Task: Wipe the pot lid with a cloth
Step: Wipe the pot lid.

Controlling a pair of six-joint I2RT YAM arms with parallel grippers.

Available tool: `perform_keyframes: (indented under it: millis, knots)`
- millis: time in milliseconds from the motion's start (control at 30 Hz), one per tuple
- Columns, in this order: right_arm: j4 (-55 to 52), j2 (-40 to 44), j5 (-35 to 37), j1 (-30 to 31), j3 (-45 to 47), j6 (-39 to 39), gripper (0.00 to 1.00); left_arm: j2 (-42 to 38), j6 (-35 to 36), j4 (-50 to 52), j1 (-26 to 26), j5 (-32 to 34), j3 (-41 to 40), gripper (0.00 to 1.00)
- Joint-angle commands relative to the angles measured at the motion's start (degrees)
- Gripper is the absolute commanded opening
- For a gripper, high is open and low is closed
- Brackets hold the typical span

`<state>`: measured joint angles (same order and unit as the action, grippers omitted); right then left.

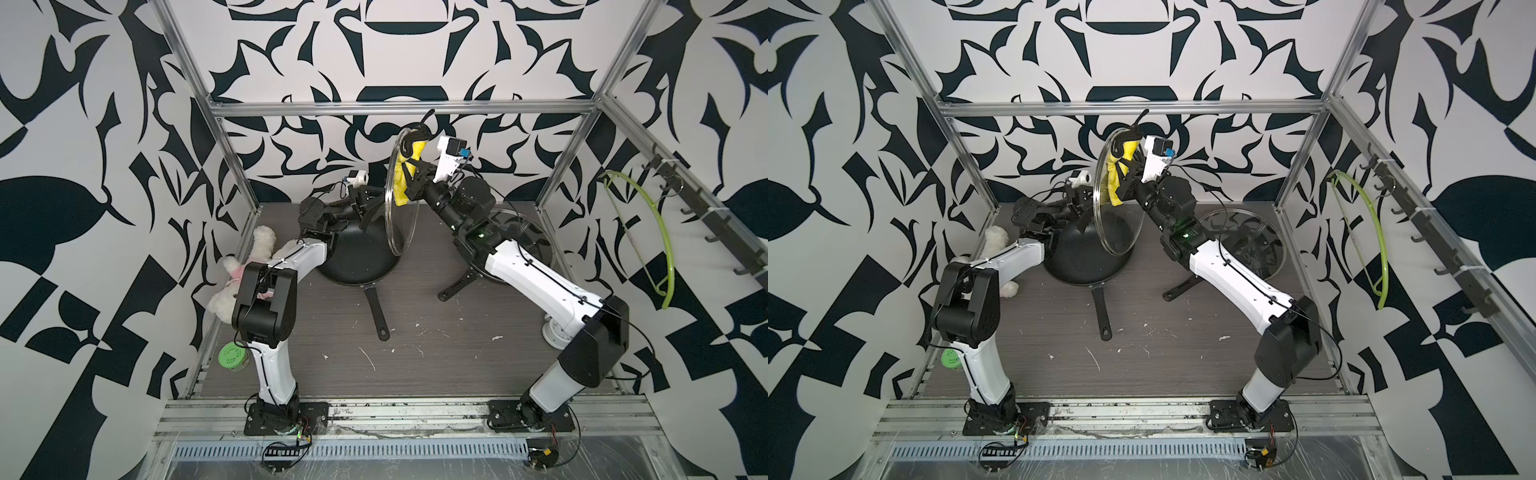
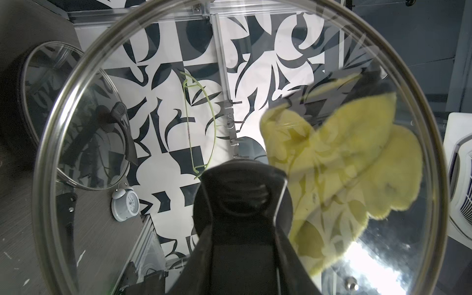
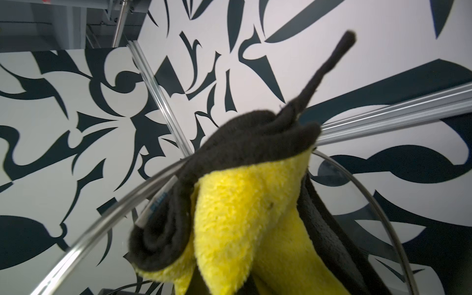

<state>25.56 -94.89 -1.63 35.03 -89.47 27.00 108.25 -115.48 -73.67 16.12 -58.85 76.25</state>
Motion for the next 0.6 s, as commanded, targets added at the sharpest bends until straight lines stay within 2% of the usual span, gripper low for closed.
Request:
perform_keyframes:
  millis: [0,333,567]
  knots:
    - [-1.9,-1.8,-0.9,-2.3,-2.6,1.6,0.0,-6.9,1.9,-8.7,1.5,0.0,0.8,0.0]
    - [0.6,-2.7,-2.8,-5.5,5.9,6.8,0.0,-9.1,1.0,-8.7,1.4,2.1,0.9,0.0]
    - [8.3,2.0,-7.7,-4.7,18.5,12.7,0.0,-7.6,0.6,-8.7,1.5,6.6,2.8,0.0]
